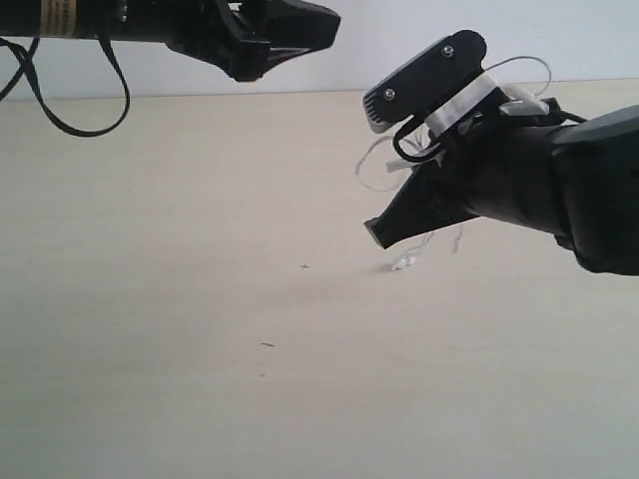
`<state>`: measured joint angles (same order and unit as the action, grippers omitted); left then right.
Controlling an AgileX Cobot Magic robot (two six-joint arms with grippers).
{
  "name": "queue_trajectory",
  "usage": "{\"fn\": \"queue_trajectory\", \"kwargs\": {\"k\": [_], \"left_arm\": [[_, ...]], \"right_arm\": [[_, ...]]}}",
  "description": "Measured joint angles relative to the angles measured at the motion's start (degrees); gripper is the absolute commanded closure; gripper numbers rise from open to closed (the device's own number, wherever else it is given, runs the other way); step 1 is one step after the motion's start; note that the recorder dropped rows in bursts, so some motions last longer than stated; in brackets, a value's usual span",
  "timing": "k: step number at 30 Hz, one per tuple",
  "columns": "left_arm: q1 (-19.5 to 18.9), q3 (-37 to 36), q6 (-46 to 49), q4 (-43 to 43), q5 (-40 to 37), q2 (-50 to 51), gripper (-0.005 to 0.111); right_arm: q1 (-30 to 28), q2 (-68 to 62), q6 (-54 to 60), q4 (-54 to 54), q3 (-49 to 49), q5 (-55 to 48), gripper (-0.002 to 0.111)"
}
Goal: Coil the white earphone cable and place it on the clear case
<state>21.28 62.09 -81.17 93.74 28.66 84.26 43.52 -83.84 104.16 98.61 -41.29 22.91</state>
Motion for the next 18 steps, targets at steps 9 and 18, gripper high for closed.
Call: {"fn": "queue_trajectory", "kwargs": {"k": [9,18], "left_arm": [[0.0,0.2,0.0,2.2,-1.0,-0.9,0.091],[0.0,0.2,-2.7,4.3,0.4,-0.9,0.107]], "right_arm": [[0.0,0.5,15.3,1.3,-5.7,14.5,0.108],[0.0,-0.4,4.5,-2.7,-12.5,26.1,0.108]]}}
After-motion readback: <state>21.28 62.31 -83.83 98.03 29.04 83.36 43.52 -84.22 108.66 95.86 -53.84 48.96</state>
